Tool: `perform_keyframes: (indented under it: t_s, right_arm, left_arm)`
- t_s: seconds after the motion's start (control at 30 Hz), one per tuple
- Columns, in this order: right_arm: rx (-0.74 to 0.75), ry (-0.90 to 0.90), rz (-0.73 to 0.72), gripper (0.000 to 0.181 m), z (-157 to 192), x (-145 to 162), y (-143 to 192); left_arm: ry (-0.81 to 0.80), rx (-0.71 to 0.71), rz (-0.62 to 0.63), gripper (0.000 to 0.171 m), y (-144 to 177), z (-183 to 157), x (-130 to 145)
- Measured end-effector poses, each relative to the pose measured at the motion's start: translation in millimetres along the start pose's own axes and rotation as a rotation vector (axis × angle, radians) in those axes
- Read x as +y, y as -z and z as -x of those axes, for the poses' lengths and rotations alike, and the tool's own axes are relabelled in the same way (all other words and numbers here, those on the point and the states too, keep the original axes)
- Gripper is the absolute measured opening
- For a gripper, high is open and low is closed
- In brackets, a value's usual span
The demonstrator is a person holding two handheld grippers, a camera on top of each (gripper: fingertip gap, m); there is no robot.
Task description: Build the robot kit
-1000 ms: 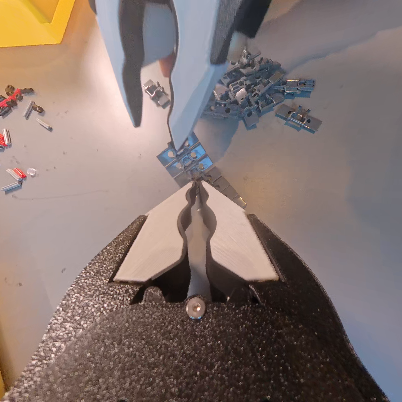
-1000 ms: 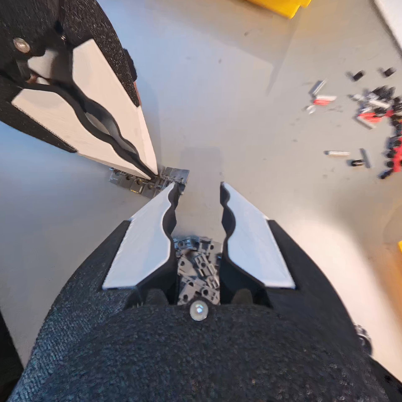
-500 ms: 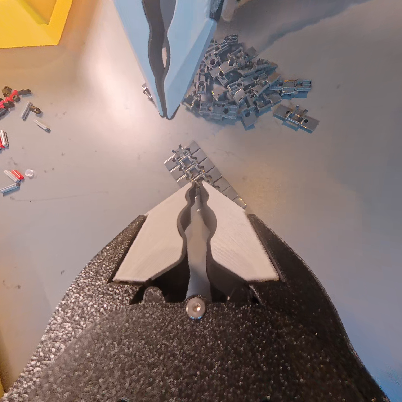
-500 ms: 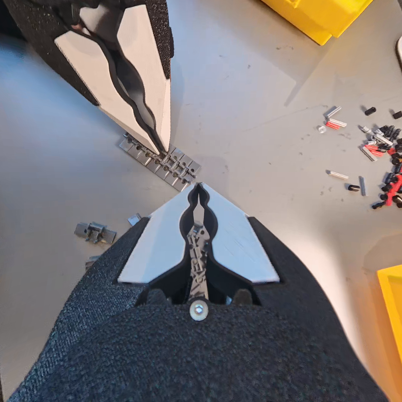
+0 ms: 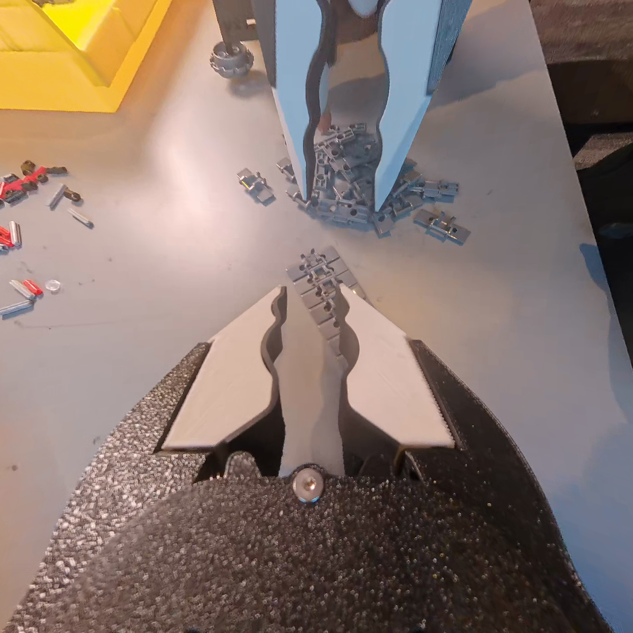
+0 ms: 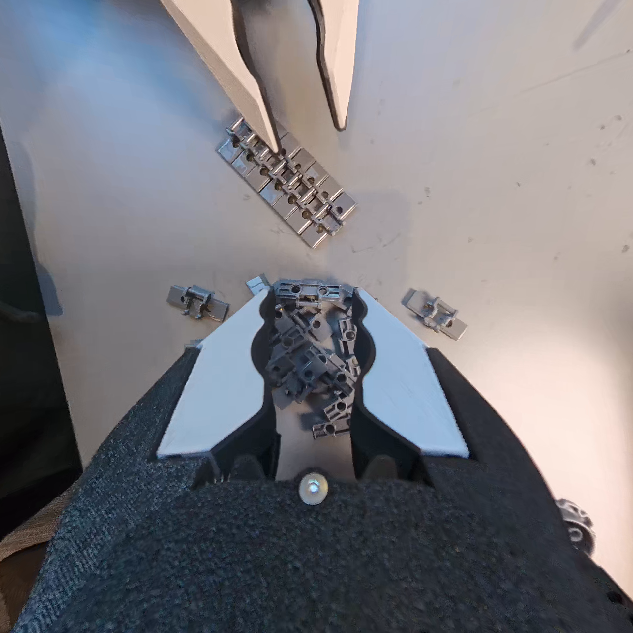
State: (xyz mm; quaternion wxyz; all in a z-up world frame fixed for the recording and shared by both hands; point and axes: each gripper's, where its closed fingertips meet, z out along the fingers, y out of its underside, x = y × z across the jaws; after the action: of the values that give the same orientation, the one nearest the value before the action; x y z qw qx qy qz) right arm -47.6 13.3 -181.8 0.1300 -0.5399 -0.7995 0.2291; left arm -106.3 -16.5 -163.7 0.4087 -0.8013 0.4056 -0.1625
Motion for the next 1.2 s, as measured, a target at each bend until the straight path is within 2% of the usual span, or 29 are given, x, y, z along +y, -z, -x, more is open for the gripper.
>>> perform_keyframes:
  t_s: [0.13, 0.2, 0.3, 0.37, 0.4, 0.53, 0.67, 0.7, 0.73, 0.8, 0.9, 1.0, 1.1, 1.2]
  right_arm:
    - [-0.002, -0.01, 0.001, 0.036, -2.5, -0.6, -2.0]
    - [-0.002, 0.0, -0.022, 0.013, -2.6, -2.7, -0.2]
    - [0.02, 0.018, -0.078, 0.007, -4.3, -7.4, 5.2]
    - [0.033, 0.022, -0.105, 0.011, -4.6, -9.4, 8.8]
    - [0.032, 0.016, -0.108, 0.019, -4.2, -9.6, 9.4]
    - [0.031, 0.044, -0.133, 0.014, 1.8, -14.7, 9.9]
    - [0.025, 0.022, -0.064, 0.042, 4.3, -7.8, -3.1]
    - [0.039, 0.031, -0.045, 0.042, 3.6, -5.5, -6.7]
    - [0.067, 0.047, -0.022, 0.04, 0.9, -2.5, -9.8]
    - [0.08, 0.073, -0.044, 0.017, 2.2, -6.4, -9.5]
    - [0.122, 0.14, -0.13, 0.0, 1.8, -18.8, 0.0]
    - [0.176, 0.22, -0.245, 0.0, 4.6, -35.1, 14.0]
    - [0.246, 0.254, -0.235, 0.0, -3.8, -34.3, 13.1]
    - [0.217, 0.184, -0.259, 0.021, -11.0, -40.4, 5.8]
  left_arm:
    - [0.011, 0.002, -0.041, 0.026, 4.0, 1.7, -5.5]
    - [0.015, 0.003, -0.056, 0.026, 5.8, 2.1, -7.5]
    - [0.024, 0.016, -0.083, 0.026, 8.1, 1.3, -11.7]
    - [0.033, 0.026, -0.093, 0.026, 8.5, 0.8, -13.3]
    - [0.036, 0.028, -0.091, 0.025, 8.0, 1.2, -13.1]
    - [0.029, 0.031, -0.08, 0.025, 5.6, 0.4, -12.4]
    - [0.022, 0.026, -0.064, 0.024, 3.5, 0.2, -10.1]
    - [0.022, 0.024, -0.063, 0.024, 3.4, 0.6, -10.0]
    - [0.023, 0.022, -0.065, 0.024, 3.7, 0.8, -10.1]
    - [0.023, 0.018, -0.073, 0.024, 4.8, 1.3, -11.1]
    - [0.028, 0.024, -0.092, 0.022, 7.1, 0.9, -13.5]
    - [0.045, 0.046, -0.118, 0.021, 9.7, -0.5, -17.5]
    - [0.068, 0.045, -0.12, 0.022, 10.0, 3.0, -17.3]
    - [0.111, -0.009, -0.093, 0.022, 7.8, 15.5, -13.0]
